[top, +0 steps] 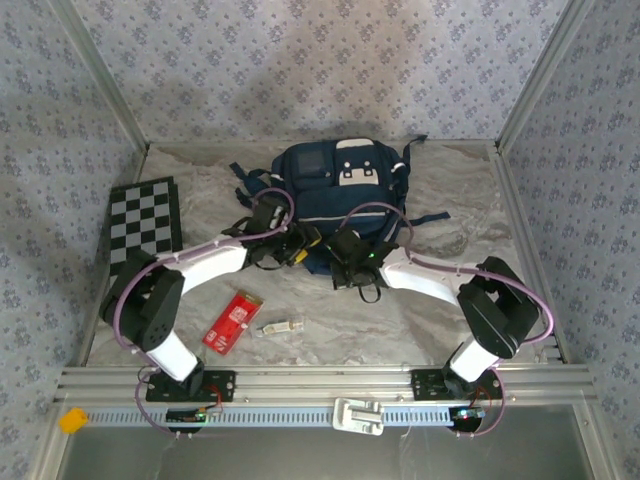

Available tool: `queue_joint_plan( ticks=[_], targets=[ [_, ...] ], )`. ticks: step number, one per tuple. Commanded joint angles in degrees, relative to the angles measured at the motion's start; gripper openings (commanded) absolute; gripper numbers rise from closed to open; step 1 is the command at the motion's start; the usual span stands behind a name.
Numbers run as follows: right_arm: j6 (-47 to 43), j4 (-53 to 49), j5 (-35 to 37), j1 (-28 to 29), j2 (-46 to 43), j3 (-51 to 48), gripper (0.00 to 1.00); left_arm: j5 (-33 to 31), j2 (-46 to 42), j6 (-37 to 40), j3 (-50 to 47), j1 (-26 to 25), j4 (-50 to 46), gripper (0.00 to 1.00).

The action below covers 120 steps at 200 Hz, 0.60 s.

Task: Pack the student bag
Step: Zip the student bag at the center of the table.

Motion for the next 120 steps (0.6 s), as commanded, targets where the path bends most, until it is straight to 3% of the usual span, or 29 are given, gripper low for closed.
queue_joint_plan(
  ticks=[1, 31, 61, 120],
  targets=[
    [-0.3, -0.3, -0.2, 0.0, 1.5, 1.9, 0.02, -1.5, 3.7, -4.1, 3.4, -0.4, 0.0, 0.53],
    [0.2, -1.2, 1.0, -0.3, 1.7, 2.6, 0.03, -3.8, 4.8, -4.4, 3.0, -1.7, -2.3, 0.42],
    [-0.4, -0.8, 1.1, -0.6, 2.7, 3.2, 0.06, -3.8, 5.9, -4.5, 1.1, -1.7, -1.2, 0.24],
    [-0.9, -1.2, 2.5, -0.7, 6.0, 6.5, 0.18, -3.4, 5.5, -3.6, 1.3, -1.8, -1.4, 0.0]
  ],
)
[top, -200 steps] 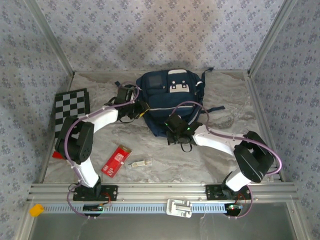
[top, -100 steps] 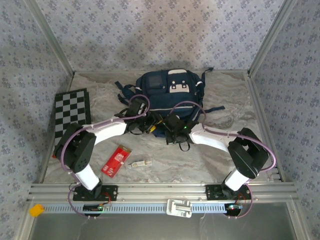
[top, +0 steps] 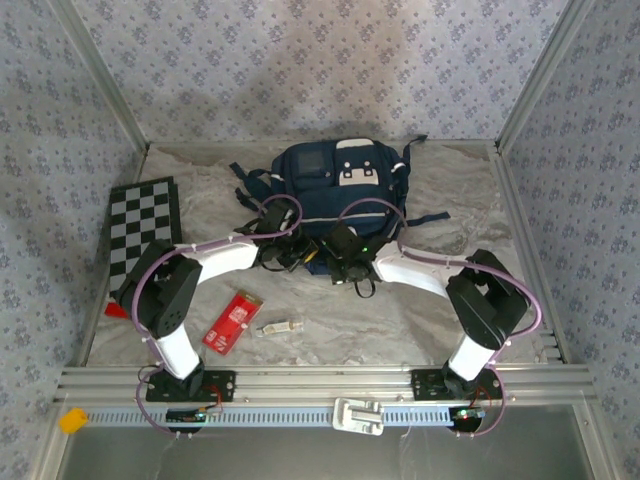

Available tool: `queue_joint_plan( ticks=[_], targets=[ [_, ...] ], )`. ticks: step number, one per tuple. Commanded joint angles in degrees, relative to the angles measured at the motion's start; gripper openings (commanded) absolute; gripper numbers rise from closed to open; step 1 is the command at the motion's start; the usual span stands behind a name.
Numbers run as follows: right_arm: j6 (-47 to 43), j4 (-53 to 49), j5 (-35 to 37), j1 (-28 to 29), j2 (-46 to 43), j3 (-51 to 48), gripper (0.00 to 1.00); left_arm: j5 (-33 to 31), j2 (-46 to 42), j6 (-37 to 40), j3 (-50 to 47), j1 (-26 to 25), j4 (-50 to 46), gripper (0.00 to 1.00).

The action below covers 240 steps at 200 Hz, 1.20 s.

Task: Pack the student bag
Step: Zip the student bag at the center of the table.

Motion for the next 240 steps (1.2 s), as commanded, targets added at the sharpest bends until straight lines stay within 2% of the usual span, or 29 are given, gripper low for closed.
queue_joint_plan(
  ticks=[1, 61, 90, 121, 133, 205, 223, 240],
  targets=[
    [-0.5, -0.3, 1.4, -0.1, 1.9, 2.5, 0.19, -0.6, 0.1, 0.6, -0.3, -0.6, -0.6, 0.0],
    [-0.2, -1.3, 4.5, -0.2, 6.0, 6.3, 0.22, -1.8, -2.1, 1.1, -0.3, -1.4, -1.5, 0.0],
    [0.1, -1.9, 6.6, 0.3, 5.3, 6.3, 0.13, -2.7, -3.2, 2.4, 0.0, -1.4, -2.3, 0.0],
    [1.3, -7.5, 11.1, 1.7, 2.7, 6.1, 0.03, -4.2, -4.5, 6.1, 1.2, -0.2, -5.6, 0.0],
    [1.8, -8.5, 11.1, 1.5, 0.9, 4.6, 0.0, -4.5, -5.2, 7.4, 1.3, 0.7, -6.5, 0.0],
    [0.4, -13.1, 10.6, -3.2, -9.3, -4.0, 0.0, -4.6, -7.9, 14.8, 1.9, 9.7, -8.8, 0.0],
    [-0.8, -14.8, 10.4, -1.0, -8.6, -1.3, 0.0, -3.1, -6.4, 15.8, 3.6, 12.1, -8.3, 0.0],
    [-0.5, -12.6, 5.6, 0.6, -7.6, 0.6, 0.0, -3.3, -4.9, 18.2, 6.5, 14.1, -8.4, 0.0]
  ],
)
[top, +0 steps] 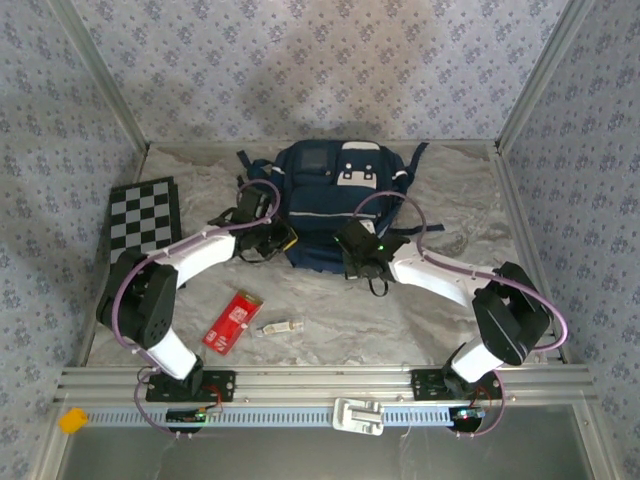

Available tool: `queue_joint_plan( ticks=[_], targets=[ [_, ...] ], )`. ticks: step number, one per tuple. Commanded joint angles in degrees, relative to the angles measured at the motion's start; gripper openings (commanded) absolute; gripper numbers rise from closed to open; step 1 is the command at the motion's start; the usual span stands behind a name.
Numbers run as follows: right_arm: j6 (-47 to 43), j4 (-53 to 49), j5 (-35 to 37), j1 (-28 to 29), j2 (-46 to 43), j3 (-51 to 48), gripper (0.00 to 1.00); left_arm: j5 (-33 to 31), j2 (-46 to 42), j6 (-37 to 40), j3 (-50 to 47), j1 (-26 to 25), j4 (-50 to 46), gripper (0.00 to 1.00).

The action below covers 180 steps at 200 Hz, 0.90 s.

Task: Pack the student bag
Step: Zip the student bag at the center of the table.

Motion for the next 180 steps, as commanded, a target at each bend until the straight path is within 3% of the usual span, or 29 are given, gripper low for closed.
queue_joint_plan(
  ticks=[1, 27, 56, 76, 115, 147, 180],
  targets=[
    [-0.3, -6.2, -2.3, 1.6, 0.4, 2.1, 0.0, -5.1, 1.3, 5.1, 5.2, 4.6, -0.4, 0.0],
    [1.4, -4.9, -3.8, 0.5, 3.4, 5.4, 0.0, -5.1, 5.8, 10.4, 12.0, 8.7, -3.1, 0.0],
    [0.8, 1.8, -10.3, 1.7, 5.7, 8.0, 0.0, 4.1, 7.1, 10.7, 14.8, 12.1, -1.9, 0.0],
    [1.6, 1.9, -10.7, 2.8, 8.3, 9.9, 0.0, 6.5, 3.3, 9.4, 12.8, 11.3, -1.4, 0.17],
    [3.5, 3.9, -10.5, 2.7, 8.7, 10.9, 0.0, 2.7, -7.9, 1.9, 2.4, 5.1, -1.9, 0.49],
    [4.5, 4.8, -10.5, 2.9, 9.2, 8.6, 0.0, 1.1, -10.2, -9.1, -3.3, 0.5, 1.6, 0.56],
    [5.1, 5.7, -10.0, 3.5, 9.8, 8.5, 0.0, -3.1, -7.8, -14.0, -2.1, -5.1, 0.8, 0.56]
  ],
)
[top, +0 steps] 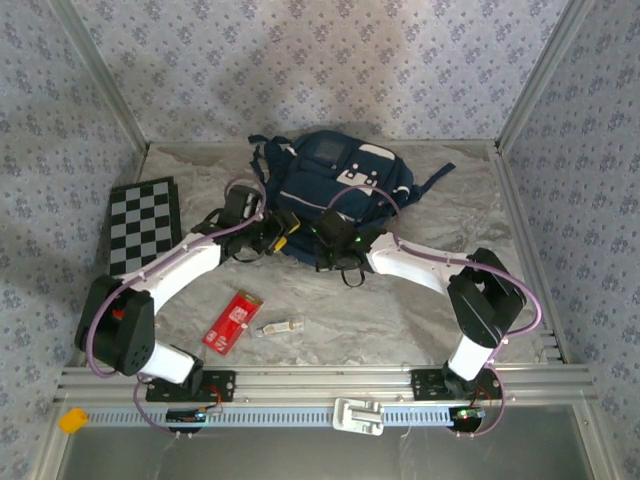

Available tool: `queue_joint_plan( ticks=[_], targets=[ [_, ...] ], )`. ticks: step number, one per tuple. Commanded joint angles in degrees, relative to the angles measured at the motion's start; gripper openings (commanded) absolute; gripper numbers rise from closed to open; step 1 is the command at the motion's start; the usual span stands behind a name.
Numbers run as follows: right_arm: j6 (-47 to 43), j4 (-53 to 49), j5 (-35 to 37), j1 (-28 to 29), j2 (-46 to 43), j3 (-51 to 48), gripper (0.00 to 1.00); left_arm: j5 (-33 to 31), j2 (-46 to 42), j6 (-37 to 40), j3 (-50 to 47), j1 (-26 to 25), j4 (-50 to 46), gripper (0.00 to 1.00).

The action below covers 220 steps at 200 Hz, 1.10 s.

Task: Pack the student bag
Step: Zip the student bag at the center of the table.

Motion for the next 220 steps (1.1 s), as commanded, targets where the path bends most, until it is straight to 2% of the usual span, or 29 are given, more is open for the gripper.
queue_joint_plan(
  ticks=[1, 33, 53, 82, 105, 114, 138, 158, 220],
  targets=[
    [1.6, 0.2, -0.7, 1.0, 0.9, -0.7, 0.0, -4.0, 1.7, -6.6, 1.0, -3.3, 0.4, 0.56],
    [1.4, 0.3, -0.2, 1.3, 1.3, -0.7, 0.0, -4.7, 6.7, -9.8, 4.2, -5.3, -0.1, 0.54],
    [1.6, 0.6, -0.2, 1.5, 1.2, -0.8, 0.0, -8.5, 8.9, -10.5, 6.1, -6.6, -2.2, 0.51],
    [1.8, 1.2, 0.2, 1.7, 1.3, -0.9, 0.0, -9.2, 12.1, -13.6, 5.9, -7.2, 2.0, 0.46],
    [1.9, 1.2, 0.3, 1.9, 1.7, -0.8, 0.0, -9.6, 14.2, -13.3, 8.5, -7.9, 1.1, 0.42],
    [2.0, 1.4, 0.5, 2.0, 1.7, -0.9, 0.0, -10.7, 14.8, -13.4, 8.9, -8.2, 0.4, 0.38],
    [2.1, 1.3, 1.1, 2.0, 2.0, -1.0, 0.0, -11.2, 15.7, -15.0, 8.1, -8.2, 1.4, 0.15],
    [2.7, -0.7, 2.8, 2.0, 1.9, -0.6, 0.0, -11.2, 15.0, -13.5, 8.1, -8.2, 1.3, 0.0],
    [4.2, -6.7, 10.2, 1.6, -5.7, -5.4, 0.0, -13.0, 5.7, -2.7, 5.2, -5.5, -3.5, 0.0]
  ],
)
